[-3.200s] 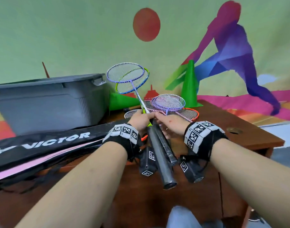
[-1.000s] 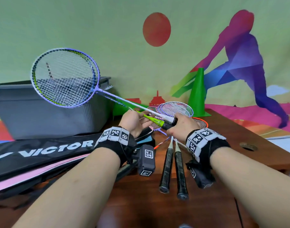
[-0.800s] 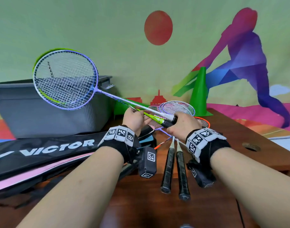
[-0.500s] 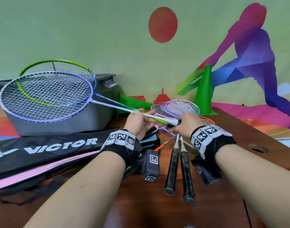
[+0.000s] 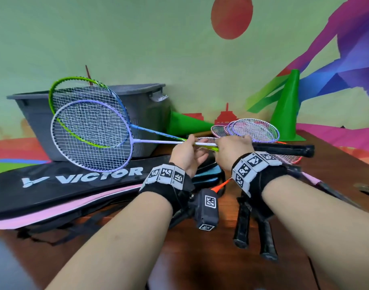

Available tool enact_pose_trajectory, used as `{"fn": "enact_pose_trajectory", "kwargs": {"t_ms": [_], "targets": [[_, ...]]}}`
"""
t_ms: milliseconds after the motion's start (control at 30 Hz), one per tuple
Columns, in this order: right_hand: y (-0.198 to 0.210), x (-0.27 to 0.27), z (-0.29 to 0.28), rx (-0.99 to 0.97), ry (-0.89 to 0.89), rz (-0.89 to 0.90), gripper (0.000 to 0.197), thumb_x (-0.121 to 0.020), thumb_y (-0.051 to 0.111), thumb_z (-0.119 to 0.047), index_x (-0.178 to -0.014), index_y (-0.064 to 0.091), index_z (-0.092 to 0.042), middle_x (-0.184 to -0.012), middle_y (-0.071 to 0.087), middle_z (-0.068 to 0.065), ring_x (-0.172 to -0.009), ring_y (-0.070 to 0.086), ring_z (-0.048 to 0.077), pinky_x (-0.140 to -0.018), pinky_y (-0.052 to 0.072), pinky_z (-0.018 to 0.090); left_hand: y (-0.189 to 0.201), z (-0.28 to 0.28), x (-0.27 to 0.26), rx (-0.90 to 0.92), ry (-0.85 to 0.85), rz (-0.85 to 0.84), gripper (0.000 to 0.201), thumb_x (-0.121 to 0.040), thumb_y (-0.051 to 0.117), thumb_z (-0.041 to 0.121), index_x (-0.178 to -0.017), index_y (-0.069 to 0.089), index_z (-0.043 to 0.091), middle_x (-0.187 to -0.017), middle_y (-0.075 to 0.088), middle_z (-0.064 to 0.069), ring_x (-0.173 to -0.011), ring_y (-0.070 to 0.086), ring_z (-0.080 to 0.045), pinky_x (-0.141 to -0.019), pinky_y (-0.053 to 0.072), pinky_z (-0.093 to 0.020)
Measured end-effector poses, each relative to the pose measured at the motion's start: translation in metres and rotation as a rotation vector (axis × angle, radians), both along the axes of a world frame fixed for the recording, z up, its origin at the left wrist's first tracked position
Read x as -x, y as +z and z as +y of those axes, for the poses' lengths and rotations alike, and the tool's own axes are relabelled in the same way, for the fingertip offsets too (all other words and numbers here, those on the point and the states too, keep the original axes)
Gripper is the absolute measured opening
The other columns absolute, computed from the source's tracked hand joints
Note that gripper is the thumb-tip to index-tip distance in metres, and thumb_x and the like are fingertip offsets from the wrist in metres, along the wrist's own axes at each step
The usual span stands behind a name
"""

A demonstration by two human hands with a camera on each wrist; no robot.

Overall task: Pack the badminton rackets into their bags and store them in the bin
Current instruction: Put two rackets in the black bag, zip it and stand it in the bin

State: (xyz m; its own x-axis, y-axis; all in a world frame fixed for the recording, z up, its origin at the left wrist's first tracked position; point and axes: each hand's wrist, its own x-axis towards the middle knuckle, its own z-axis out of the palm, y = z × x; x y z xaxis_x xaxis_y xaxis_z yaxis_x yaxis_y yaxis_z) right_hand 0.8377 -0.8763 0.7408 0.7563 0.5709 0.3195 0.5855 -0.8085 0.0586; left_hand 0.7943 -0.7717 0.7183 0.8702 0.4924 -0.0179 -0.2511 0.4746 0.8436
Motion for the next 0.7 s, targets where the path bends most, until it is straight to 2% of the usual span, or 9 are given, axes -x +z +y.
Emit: {"fn": "enact_pose_trajectory", "kwargs": {"t_ms": [100, 167, 233, 300, 367, 400, 500, 600, 700], "targets": [[0.001, -0.013, 0.004, 0.035, 0.025, 0.155, 0.021, -0.091, 0.05, -0.036, -0.103, 0.059, -0.022, -0.104, 0.063, 0.002, -0.105, 0.057, 0.025, -0.099, 0.031, 0.042, 0.004, 0.023, 0.01, 0.135, 0.134, -0.052, 0.017, -0.103, 0.031, 0.023, -0.099, 0.044, 0.013, -0.096, 0.064, -0.009, -0.077, 0.062, -0.027, -0.071, 0.052, -0.037], [-0.001, -0.02, 0.004, 0.063, 0.004, 0.199, 0.022, -0.09, 0.049, -0.034, -0.105, 0.058, -0.021, -0.107, 0.063, 0.002, -0.101, 0.056, 0.025, -0.102, 0.031, 0.044, 0.01, 0.039, 0.017, 0.191, 0.201, -0.074, 0.017, -0.102, 0.031, 0.017, -0.092, 0.044, 0.012, -0.096, 0.061, -0.015, -0.075, 0.062, -0.029, -0.063, 0.055, -0.036], [-0.004, -0.019, 0.009, 0.108, -0.01, 0.135, 0.017, -0.088, 0.047, -0.024, -0.101, 0.056, -0.019, -0.102, 0.065, 0.003, -0.097, 0.058, 0.024, -0.11, 0.024, 0.048, 0.014, 0.046, 0.022, 0.14, 0.217, -0.05, 0.019, -0.1, 0.034, 0.014, -0.086, 0.046, 0.009, -0.093, 0.06, -0.015, -0.073, 0.063, -0.026, -0.05, 0.056, -0.027], [-0.007, -0.012, 0.019, 0.095, 0.032, 0.049, 0.015, -0.086, 0.048, -0.019, -0.1, 0.053, -0.019, -0.101, 0.066, 0.004, -0.101, 0.06, 0.024, -0.11, 0.02, 0.049, 0.016, 0.048, 0.023, 0.096, 0.251, -0.045, 0.015, -0.1, 0.04, 0.015, -0.103, 0.051, 0.008, -0.089, 0.061, -0.011, -0.071, 0.064, -0.021, -0.046, 0.054, -0.022], [-0.009, -0.006, 0.028, 0.039, 0.082, 0.051, 0.01, -0.086, 0.049, -0.018, -0.095, 0.049, -0.022, -0.104, 0.065, 0.003, -0.104, 0.058, 0.024, -0.106, 0.025, 0.044, 0.014, 0.056, 0.024, 0.075, 0.283, -0.006, 0.032, -0.098, 0.047, 0.029, -0.127, 0.046, 0.016, -0.085, 0.063, -0.004, -0.069, 0.064, -0.014, -0.048, 0.052, -0.02], [-0.008, -0.006, 0.03, 0.019, 0.093, 0.084, 0.009, -0.087, 0.048, -0.017, -0.093, 0.047, -0.024, -0.105, 0.064, 0.003, -0.106, 0.057, 0.025, -0.105, 0.027, 0.043, 0.014, 0.061, 0.026, 0.068, 0.277, 0.02, 0.033, -0.096, 0.049, 0.038, -0.124, 0.049, 0.021, -0.082, 0.061, -0.001, -0.068, 0.06, -0.011, -0.049, 0.049, -0.02], [-0.006, -0.01, 0.028, 0.044, 0.052, 0.191, 0.011, -0.089, 0.048, -0.018, -0.097, 0.054, -0.021, -0.108, 0.063, 0.005, -0.109, 0.056, 0.027, -0.107, 0.027, 0.043, 0.009, 0.078, 0.034, 0.069, 0.197, 0.079, 0.032, -0.093, 0.045, 0.052, -0.089, 0.06, 0.024, -0.075, 0.047, 0.003, -0.06, 0.044, -0.007, -0.041, 0.039, -0.015], [-0.008, -0.011, 0.028, 0.118, 0.018, 0.187, 0.011, -0.086, 0.048, -0.015, -0.096, 0.054, -0.016, -0.098, 0.062, 0.005, -0.104, 0.058, 0.027, -0.112, 0.017, 0.051, 0.006, 0.081, 0.034, 0.089, 0.254, 0.069, 0.032, -0.098, 0.044, 0.035, -0.077, 0.055, 0.014, -0.067, 0.046, 0.001, -0.053, 0.054, -0.007, -0.039, 0.043, -0.014], [-0.012, -0.005, 0.038, 0.056, 0.076, -0.003, 0.016, -0.084, 0.051, -0.015, -0.099, 0.05, -0.018, -0.101, 0.064, 0.005, -0.106, 0.058, 0.026, -0.113, 0.012, 0.054, 0.006, 0.075, 0.03, 0.134, 0.339, 0.027, 0.029, -0.1, 0.038, 0.014, -0.072, 0.045, 0.009, -0.068, 0.049, -0.006, -0.049, 0.061, -0.01, -0.045, 0.051, -0.018]]}}
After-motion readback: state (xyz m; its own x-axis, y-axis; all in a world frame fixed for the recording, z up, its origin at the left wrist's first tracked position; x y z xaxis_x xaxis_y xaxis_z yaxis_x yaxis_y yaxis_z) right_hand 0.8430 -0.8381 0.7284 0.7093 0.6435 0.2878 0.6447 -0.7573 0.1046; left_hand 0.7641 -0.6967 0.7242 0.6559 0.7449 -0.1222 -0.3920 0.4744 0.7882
